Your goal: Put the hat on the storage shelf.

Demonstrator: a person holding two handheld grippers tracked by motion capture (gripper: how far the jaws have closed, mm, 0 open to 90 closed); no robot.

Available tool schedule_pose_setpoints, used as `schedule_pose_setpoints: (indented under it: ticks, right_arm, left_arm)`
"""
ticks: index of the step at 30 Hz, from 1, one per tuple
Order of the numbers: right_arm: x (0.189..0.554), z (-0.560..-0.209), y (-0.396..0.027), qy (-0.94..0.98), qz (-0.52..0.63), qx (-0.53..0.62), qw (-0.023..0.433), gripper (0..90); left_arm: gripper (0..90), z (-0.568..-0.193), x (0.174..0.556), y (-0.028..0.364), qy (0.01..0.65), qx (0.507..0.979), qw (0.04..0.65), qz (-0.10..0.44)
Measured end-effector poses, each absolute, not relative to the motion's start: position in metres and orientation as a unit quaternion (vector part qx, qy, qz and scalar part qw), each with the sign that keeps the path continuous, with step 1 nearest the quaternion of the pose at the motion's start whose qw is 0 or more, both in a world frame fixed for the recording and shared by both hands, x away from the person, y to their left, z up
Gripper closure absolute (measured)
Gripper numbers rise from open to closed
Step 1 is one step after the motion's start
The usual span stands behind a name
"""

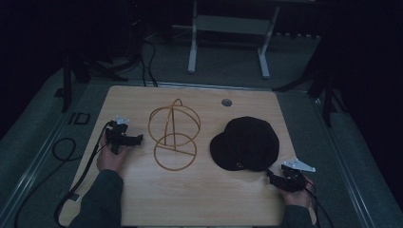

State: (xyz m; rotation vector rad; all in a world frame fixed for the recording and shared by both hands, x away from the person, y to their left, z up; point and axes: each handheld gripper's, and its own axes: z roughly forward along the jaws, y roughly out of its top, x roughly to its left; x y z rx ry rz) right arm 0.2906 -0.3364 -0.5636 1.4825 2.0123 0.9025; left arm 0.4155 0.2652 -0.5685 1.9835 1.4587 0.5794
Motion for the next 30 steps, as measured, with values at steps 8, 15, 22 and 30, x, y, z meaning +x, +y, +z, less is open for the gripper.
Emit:
schedule_pose_setpoints:
  ticks: [8, 15, 22, 30]
  right_arm:
    - [0.291, -0.564, -0.336, 0.763, 0.336, 0.506, 0.221, 22.9]
    - [0.297, -0.564, -0.337, 0.765, 0.33, 0.508, 0.218, 16.3]
    - [0.294, -0.56, -0.34, 0.762, 0.326, 0.515, 0.221, 39.8]
    - [0.283, -0.544, -0.338, 0.772, 0.327, 0.495, 0.23, 50.2]
  left_arm:
    - [3.2, -0.569, 0.415, 0.265, 0.55, 0.747, 0.302, 0.219]
    - [3.3, -0.569, 0.415, 0.265, 0.55, 0.747, 0.302, 0.219]
    - [3.2, -0.569, 0.415, 0.265, 0.55, 0.747, 0.302, 0.219]
    - [3.3, -0.569, 0.415, 0.265, 0.55, 0.747, 0.302, 0.219]
